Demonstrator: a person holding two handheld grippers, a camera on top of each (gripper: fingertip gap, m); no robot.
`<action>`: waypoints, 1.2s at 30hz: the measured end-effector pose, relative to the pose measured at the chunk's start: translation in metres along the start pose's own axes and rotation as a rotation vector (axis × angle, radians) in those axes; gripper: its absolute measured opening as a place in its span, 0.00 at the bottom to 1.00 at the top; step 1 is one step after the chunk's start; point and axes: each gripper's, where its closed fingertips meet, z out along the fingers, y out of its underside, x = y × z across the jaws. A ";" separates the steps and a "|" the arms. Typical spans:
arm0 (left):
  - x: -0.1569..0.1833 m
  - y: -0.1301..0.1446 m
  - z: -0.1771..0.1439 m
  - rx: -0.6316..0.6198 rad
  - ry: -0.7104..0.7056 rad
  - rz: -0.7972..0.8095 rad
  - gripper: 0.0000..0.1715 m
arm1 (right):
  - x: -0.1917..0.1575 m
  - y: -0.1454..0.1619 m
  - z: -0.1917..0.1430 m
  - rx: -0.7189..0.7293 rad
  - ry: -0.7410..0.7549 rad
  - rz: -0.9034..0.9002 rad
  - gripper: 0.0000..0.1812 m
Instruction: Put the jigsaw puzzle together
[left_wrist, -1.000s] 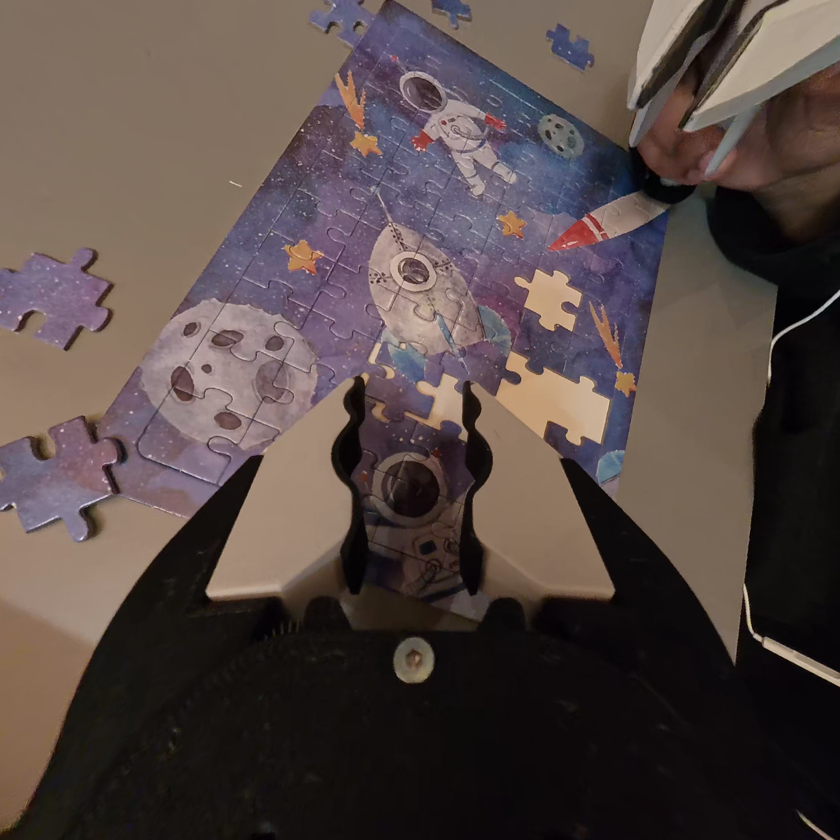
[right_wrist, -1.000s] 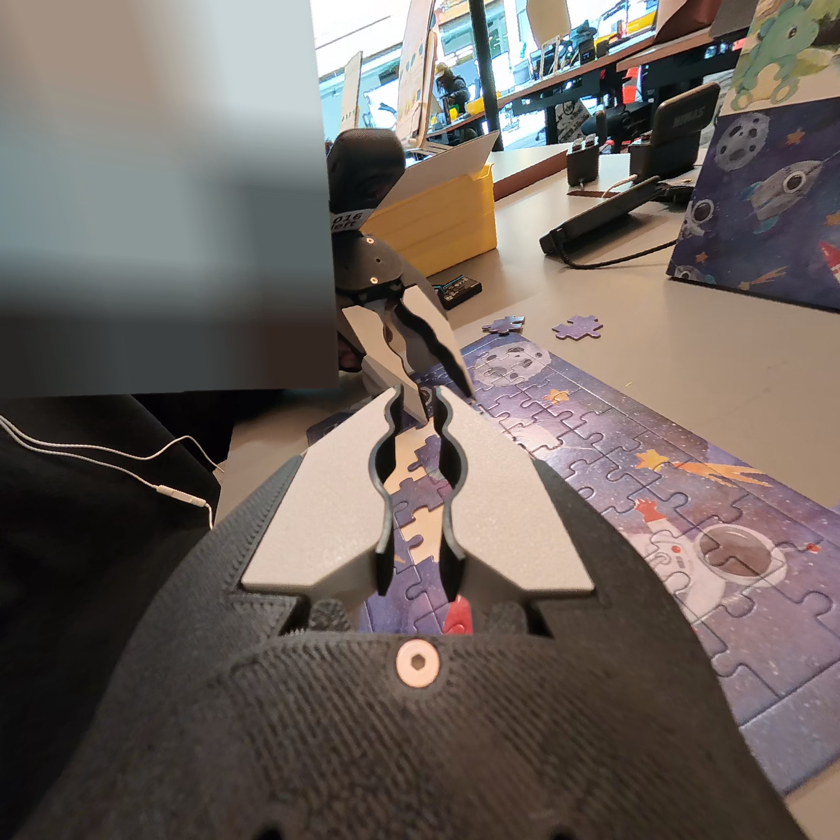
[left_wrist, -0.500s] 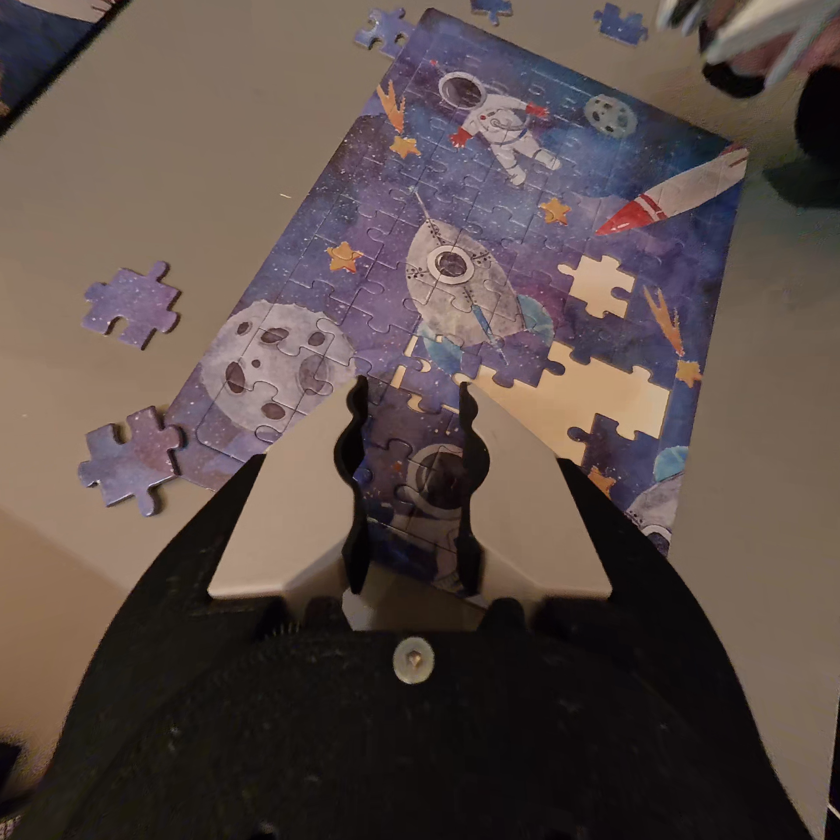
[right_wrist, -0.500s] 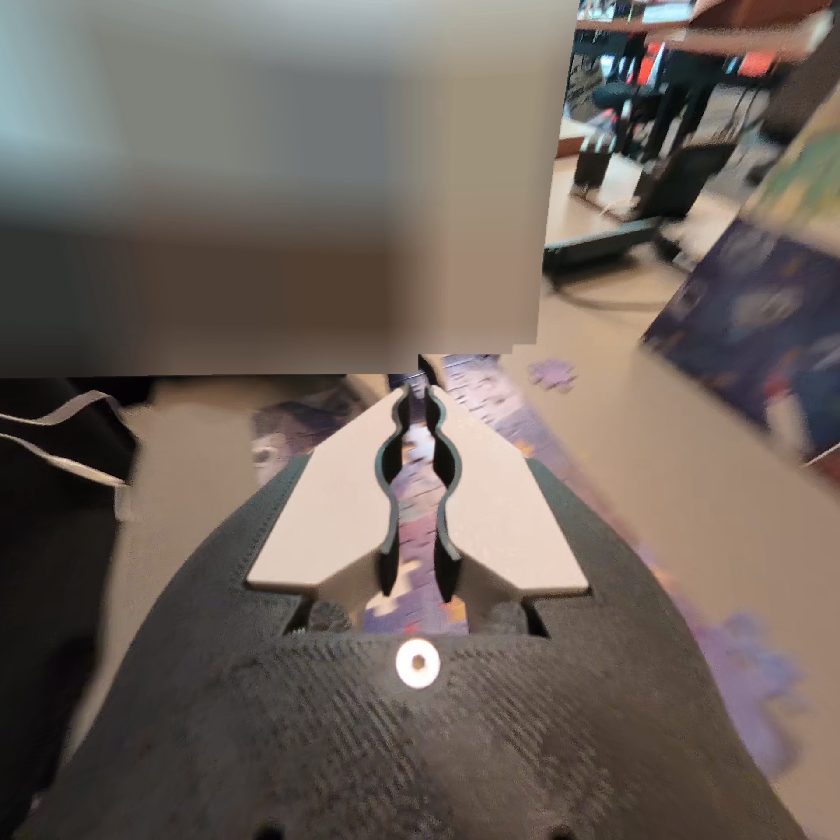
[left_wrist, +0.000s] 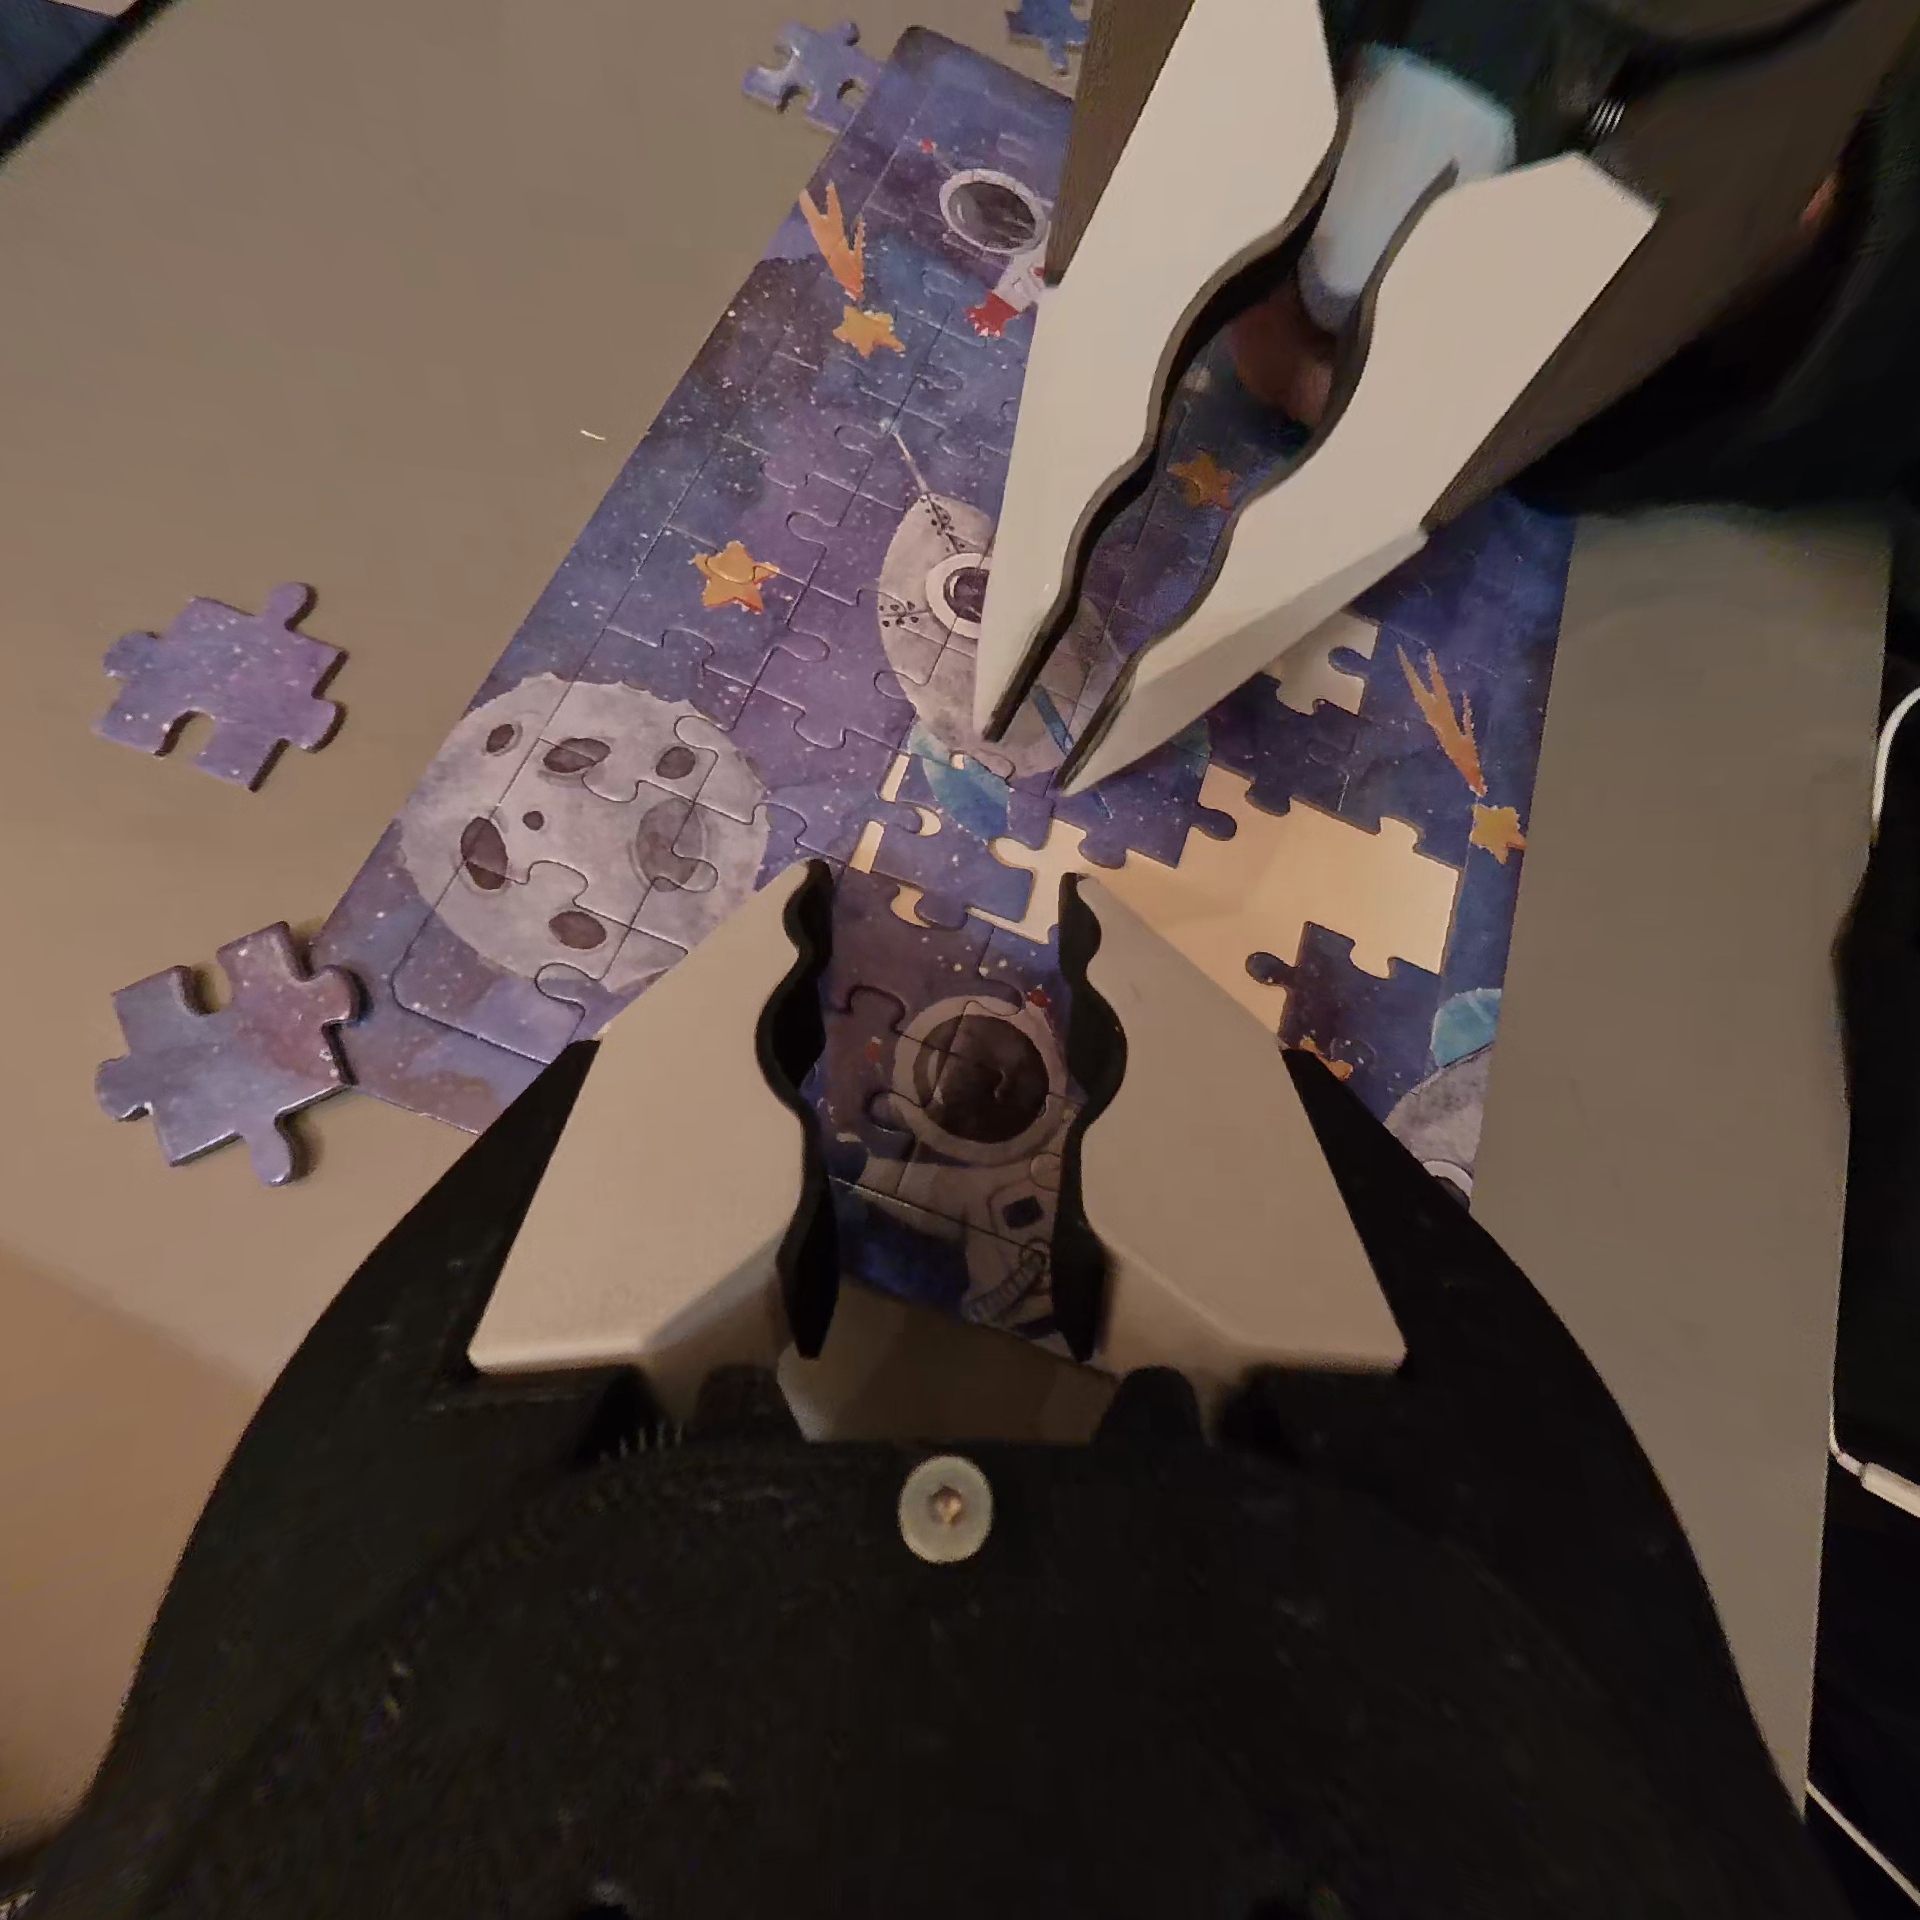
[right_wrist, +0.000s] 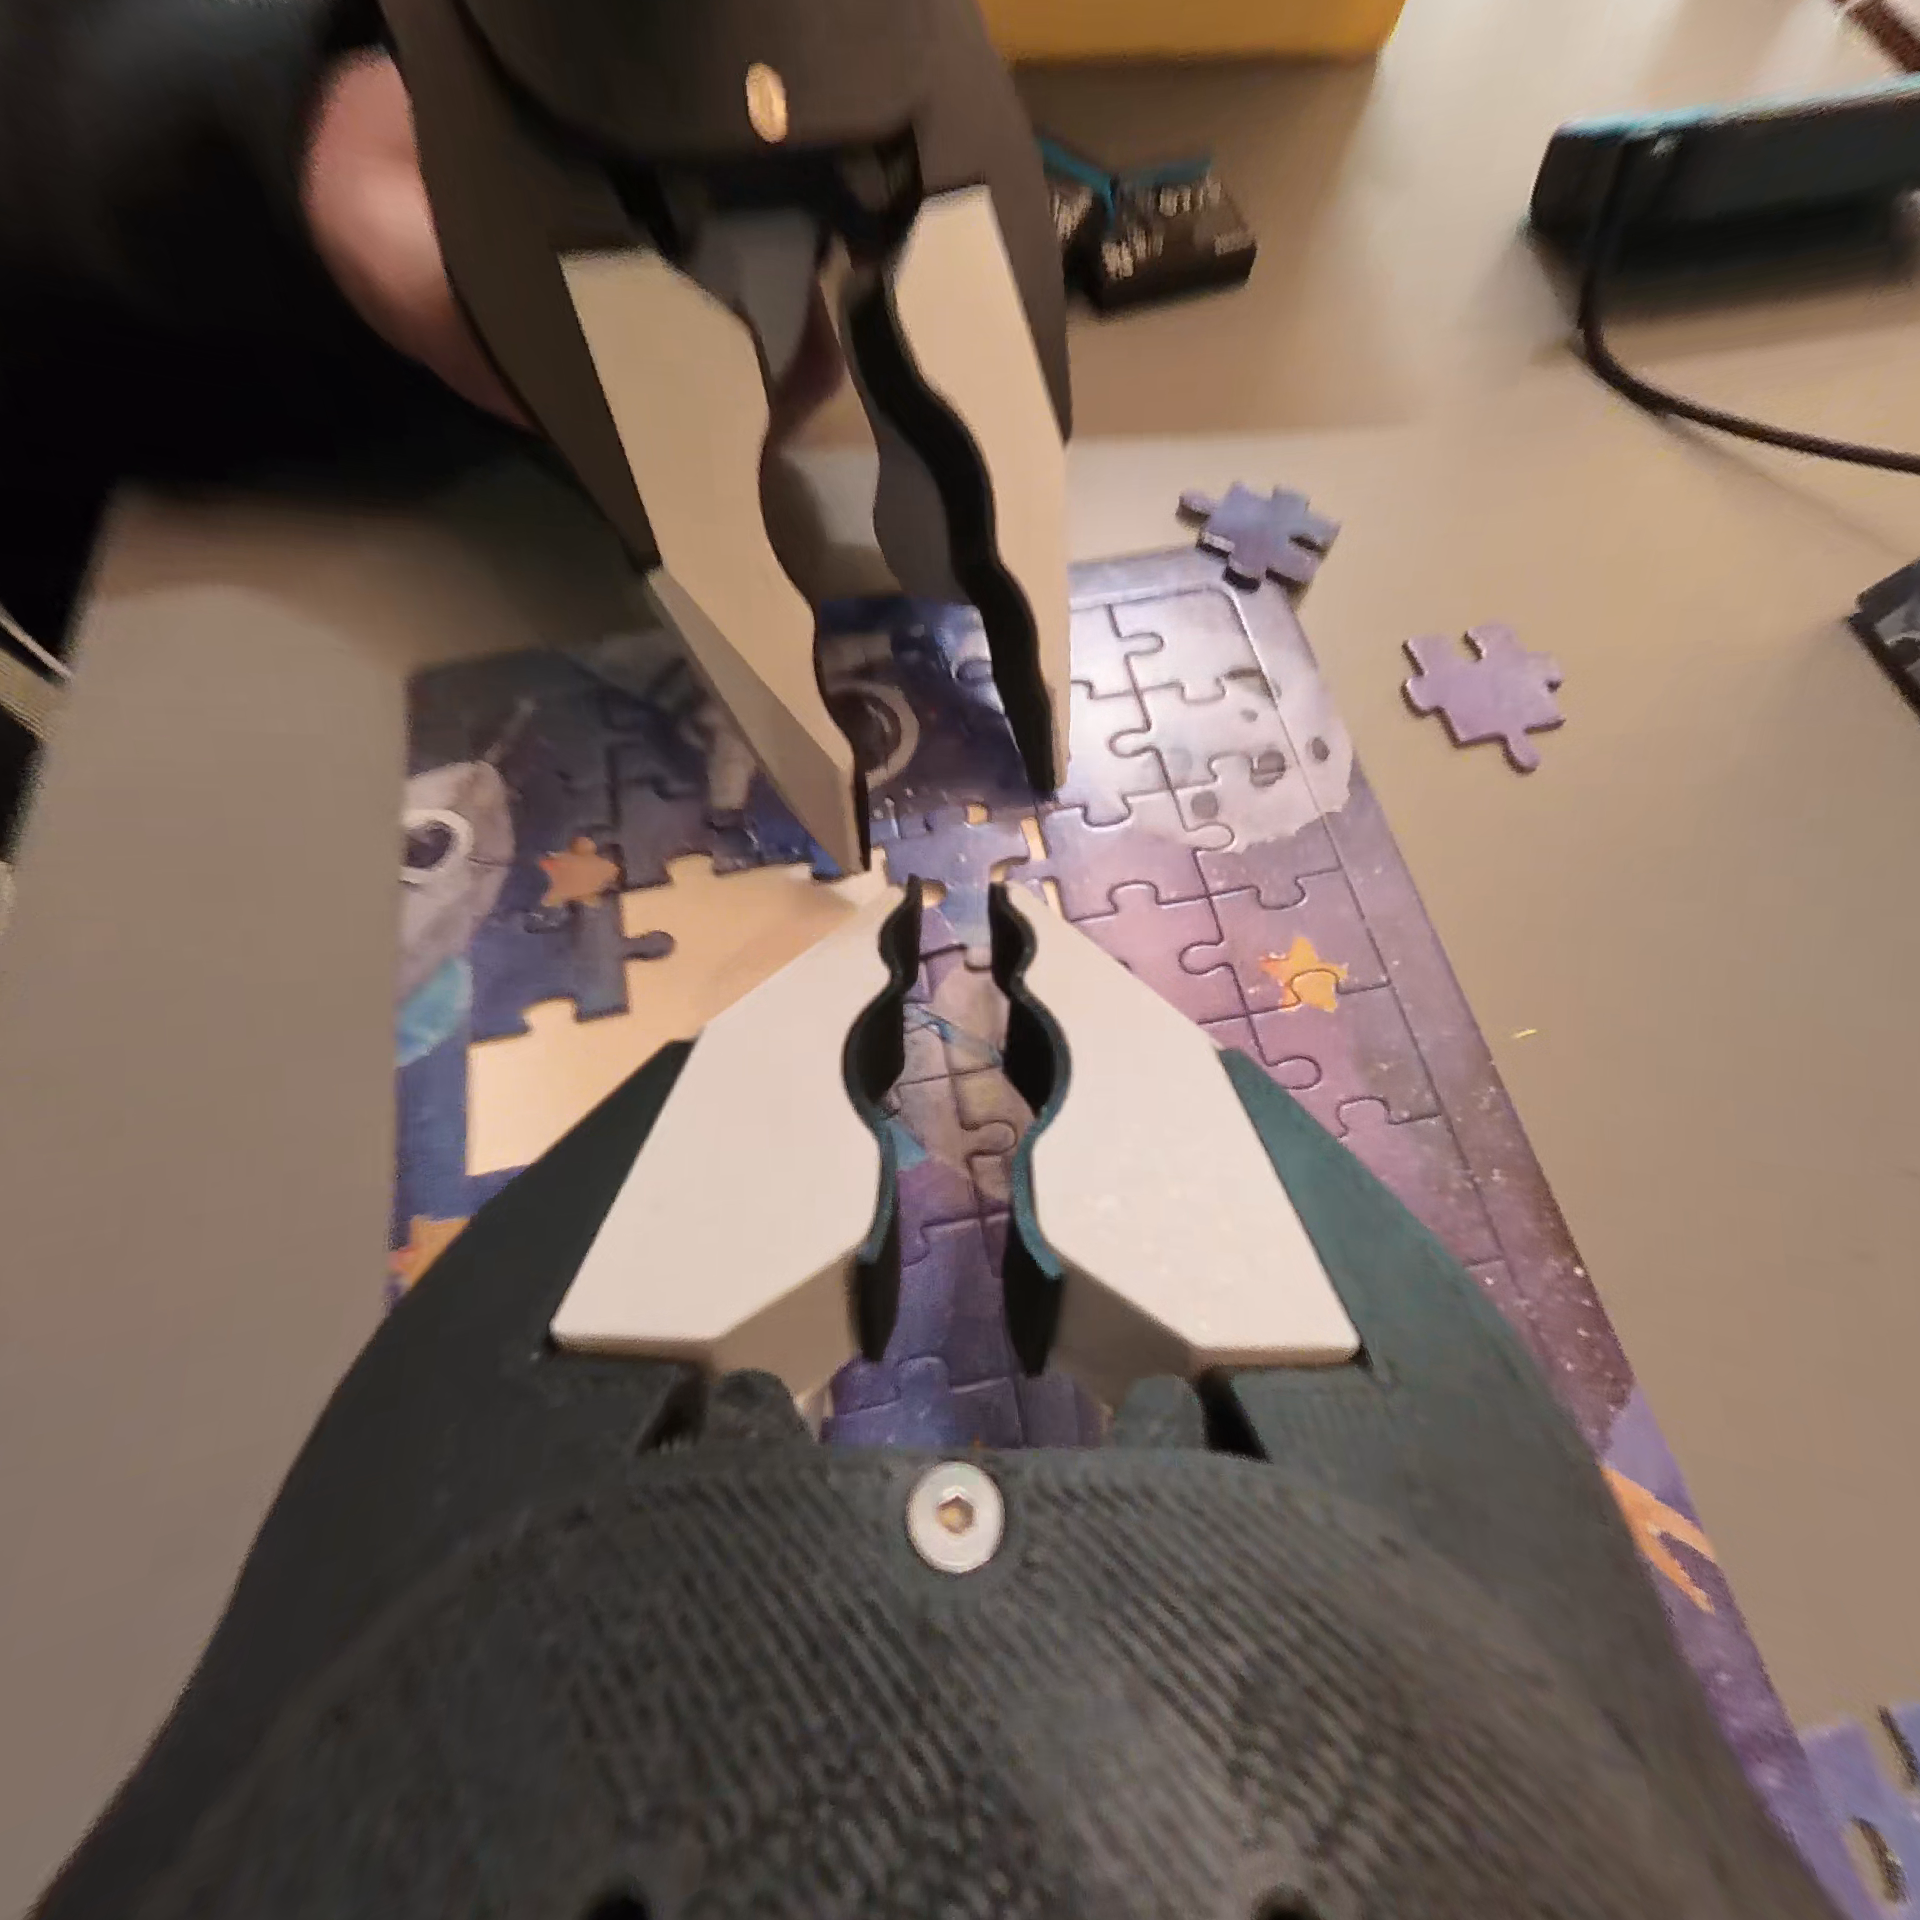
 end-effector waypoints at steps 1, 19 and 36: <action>-0.001 0.000 0.000 0.000 -0.005 -0.002 0.23 | 0.001 0.003 0.004 -0.022 0.016 -0.019 0.06; -0.008 0.001 0.001 -0.011 -0.084 0.016 0.16 | 0.006 0.000 0.026 -0.078 0.114 -0.085 0.05; 0.001 0.002 0.002 -0.019 -0.041 0.054 0.17 | 0.007 -0.001 0.031 -0.080 0.055 0.031 0.07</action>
